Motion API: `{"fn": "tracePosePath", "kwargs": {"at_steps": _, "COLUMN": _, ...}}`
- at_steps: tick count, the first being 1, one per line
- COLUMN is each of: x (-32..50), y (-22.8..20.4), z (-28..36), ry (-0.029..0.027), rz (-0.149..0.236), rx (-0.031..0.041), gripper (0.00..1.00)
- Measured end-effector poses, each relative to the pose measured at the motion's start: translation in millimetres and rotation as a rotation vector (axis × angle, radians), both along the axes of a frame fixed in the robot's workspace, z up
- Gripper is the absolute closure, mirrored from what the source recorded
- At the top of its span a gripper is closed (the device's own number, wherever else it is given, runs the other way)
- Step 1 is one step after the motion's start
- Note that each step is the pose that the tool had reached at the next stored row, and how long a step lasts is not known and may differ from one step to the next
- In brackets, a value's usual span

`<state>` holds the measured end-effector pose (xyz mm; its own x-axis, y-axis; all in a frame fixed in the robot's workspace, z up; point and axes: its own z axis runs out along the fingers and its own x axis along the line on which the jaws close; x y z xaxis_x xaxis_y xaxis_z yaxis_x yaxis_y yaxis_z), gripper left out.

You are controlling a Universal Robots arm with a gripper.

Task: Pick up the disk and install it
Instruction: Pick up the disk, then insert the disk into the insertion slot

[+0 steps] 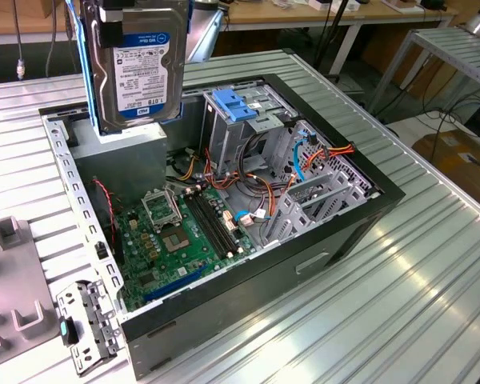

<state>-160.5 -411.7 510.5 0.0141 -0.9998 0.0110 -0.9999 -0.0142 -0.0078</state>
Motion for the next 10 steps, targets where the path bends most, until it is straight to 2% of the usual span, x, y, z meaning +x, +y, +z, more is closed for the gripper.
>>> {"fn": "tracePosePath", "kwargs": {"at_steps": 10, "x": 0.4, "y": -0.1, "z": -0.3, "ry": 0.0, "rz": 0.0, "rx": 0.0, "gripper": 0.63}}
